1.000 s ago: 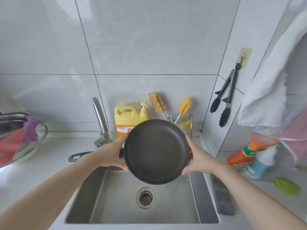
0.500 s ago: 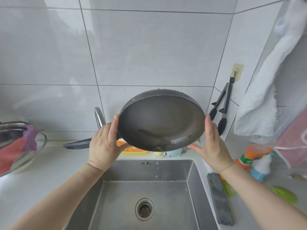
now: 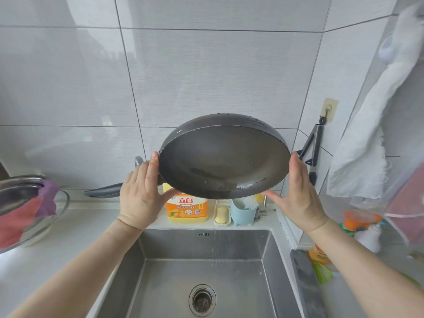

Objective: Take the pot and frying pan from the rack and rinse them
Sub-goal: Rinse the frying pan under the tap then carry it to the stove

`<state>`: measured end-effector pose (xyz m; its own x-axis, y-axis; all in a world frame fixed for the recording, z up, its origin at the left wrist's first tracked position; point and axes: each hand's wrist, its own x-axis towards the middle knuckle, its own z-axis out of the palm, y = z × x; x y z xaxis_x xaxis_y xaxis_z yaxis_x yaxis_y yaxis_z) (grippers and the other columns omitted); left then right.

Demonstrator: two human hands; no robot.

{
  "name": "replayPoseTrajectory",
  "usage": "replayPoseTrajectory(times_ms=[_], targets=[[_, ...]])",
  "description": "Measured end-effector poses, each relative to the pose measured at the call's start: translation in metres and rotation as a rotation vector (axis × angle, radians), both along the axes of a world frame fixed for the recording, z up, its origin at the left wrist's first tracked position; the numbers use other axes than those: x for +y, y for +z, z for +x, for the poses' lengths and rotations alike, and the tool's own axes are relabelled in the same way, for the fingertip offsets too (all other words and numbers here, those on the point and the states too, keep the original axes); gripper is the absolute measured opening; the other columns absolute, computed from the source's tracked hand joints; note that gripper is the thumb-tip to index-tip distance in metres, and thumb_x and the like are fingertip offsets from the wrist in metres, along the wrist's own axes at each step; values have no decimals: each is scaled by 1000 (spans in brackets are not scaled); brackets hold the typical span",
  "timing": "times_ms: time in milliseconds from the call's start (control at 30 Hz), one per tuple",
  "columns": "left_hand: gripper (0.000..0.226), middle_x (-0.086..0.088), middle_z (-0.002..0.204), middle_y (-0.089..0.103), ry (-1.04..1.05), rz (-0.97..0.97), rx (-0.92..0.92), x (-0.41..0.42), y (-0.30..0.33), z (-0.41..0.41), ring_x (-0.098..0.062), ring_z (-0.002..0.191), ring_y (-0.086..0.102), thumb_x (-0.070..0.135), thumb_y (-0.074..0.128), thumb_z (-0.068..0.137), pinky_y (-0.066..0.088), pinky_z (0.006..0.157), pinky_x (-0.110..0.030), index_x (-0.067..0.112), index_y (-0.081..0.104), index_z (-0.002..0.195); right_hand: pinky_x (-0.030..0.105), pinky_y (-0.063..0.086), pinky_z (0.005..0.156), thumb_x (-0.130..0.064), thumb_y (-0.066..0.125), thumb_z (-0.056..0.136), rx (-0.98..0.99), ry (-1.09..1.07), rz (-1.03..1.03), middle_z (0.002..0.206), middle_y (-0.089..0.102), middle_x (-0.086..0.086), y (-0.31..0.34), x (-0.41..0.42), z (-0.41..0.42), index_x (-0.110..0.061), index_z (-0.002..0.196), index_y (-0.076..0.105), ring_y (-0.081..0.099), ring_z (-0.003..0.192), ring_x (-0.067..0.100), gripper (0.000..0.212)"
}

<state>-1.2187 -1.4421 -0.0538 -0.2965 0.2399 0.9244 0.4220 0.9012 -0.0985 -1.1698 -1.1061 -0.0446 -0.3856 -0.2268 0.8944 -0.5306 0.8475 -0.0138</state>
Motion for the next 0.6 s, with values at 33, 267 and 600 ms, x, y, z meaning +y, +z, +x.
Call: replayPoseTrajectory(times_ms=[33, 267, 600], targets=[[100, -20, 92, 62, -1, 1, -6, 0, 1, 0, -34, 74, 65, 58, 69, 71, 56, 62, -40, 0, 24, 138, 20, 12, 113, -21, 81, 66, 1, -11, 1, 131, 29, 20, 0, 0, -1, -6, 142, 8, 34, 121, 36, 107], [96, -19, 90, 62, 4, 6, -44, -1, 3, -2, -34, 74, 64, 59, 66, 73, 55, 62, -40, -2, 28, 137, 30, 30, 105, -24, 81, 66, -15, -26, 8, 129, 31, 18, 1, 0, -3, -9, 144, 5, 38, 119, 34, 110], [99, -18, 88, 63, -17, -12, -5, 0, 6, -2, -33, 73, 64, 58, 68, 72, 55, 62, -40, -1, 25, 139, 31, 38, 99, -12, 94, 53, -28, -42, 12, 128, 32, 16, 1, 1, -2, -11, 144, 4, 39, 118, 33, 128]])
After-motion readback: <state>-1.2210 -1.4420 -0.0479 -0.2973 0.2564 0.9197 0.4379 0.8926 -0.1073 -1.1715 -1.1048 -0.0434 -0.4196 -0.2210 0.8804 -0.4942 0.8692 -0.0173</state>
